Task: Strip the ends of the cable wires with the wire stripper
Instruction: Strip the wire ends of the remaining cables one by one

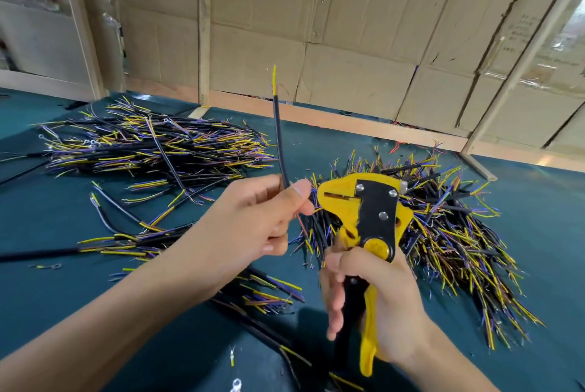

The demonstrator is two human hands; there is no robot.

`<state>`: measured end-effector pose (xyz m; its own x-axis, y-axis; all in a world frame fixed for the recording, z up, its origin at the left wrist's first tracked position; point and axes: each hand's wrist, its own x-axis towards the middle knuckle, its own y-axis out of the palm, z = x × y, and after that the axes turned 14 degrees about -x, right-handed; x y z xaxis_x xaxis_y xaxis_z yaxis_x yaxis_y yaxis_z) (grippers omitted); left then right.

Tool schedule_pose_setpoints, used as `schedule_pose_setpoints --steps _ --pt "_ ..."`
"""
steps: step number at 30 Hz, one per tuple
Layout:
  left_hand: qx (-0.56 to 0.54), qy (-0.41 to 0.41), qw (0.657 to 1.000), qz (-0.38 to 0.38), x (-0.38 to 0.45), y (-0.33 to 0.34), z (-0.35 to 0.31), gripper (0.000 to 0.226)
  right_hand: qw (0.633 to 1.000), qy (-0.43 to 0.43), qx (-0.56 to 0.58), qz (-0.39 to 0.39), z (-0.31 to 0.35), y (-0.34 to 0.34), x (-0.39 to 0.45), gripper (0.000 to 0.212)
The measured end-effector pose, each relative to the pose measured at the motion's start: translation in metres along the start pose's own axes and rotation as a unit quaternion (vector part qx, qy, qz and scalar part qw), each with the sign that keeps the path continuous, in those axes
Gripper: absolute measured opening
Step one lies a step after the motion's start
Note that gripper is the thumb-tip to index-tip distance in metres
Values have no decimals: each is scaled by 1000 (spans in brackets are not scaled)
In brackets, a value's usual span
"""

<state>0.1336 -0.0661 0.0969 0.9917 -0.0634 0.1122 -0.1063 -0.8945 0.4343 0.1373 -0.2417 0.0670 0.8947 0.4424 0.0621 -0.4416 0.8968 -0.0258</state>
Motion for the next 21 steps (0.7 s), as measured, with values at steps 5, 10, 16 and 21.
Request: schedule_pose_setpoints --steps 5,10,16,21 --pt "-59 20 996 -60 6 -11 -5 24 999 -15 35 29 -5 -3 6 19" --pt "-171 -49 984 -17 5 -16 -8 25 996 -64 -49 29 -16 -5 6 14" --pt "-180 -70 981 -8 3 -11 -6 26 997 -72 -27 28 -18 -3 3 33" --pt "-175 -70 982 -6 1 -9 -4 25 997 -75 -29 22 -16 -5 3 36"
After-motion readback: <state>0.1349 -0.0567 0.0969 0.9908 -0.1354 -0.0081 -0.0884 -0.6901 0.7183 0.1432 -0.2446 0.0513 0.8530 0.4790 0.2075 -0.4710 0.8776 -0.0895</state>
